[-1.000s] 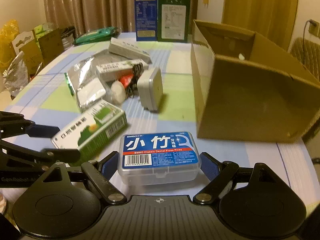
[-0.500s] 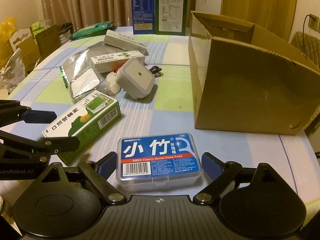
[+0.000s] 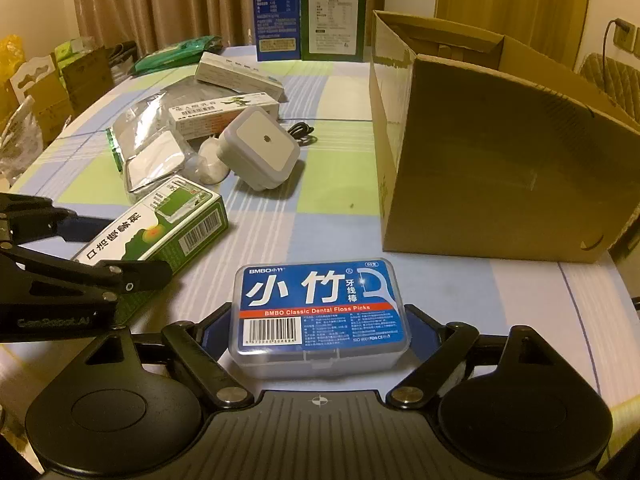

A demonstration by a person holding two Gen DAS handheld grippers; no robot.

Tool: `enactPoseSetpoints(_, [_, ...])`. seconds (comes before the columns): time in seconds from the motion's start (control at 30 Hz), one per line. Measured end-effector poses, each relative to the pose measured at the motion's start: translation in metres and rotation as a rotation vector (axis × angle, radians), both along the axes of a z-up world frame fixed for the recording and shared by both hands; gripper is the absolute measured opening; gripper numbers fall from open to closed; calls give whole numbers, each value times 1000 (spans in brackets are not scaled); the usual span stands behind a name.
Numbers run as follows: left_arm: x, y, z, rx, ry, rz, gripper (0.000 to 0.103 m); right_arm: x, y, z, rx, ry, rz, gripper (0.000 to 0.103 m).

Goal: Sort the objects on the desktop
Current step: 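Grasp the green-and-white oral spray box with left gripper while right holds floss box, then carry both boxes over the cardboard box and open both grippers to drop them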

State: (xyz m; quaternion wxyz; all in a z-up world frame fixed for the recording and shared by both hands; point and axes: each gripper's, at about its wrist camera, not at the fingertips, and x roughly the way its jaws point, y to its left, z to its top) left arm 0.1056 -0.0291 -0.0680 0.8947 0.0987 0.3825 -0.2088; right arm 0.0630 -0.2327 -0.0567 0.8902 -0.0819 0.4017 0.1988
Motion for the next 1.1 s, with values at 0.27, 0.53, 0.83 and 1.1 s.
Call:
enactPoseSetpoints(0.27, [-5, 2, 4, -3, 3, 19, 51, -6, 0, 9, 14, -34, 3, 83])
enactPoseSetpoints(0.53, [-20, 8, 20, -32, -16, 41, 51, -17, -4, 27, 30, -86, 6, 83])
enactPoseSetpoints(0.83, [-36, 5, 32, -41, -41, 50, 51, -28, -10, 39, 42, -116, 1, 83])
enactPoseSetpoints(1.1, [-36, 1, 15, -9, 20, 55, 51, -28, -10, 31, 40, -86, 10, 83])
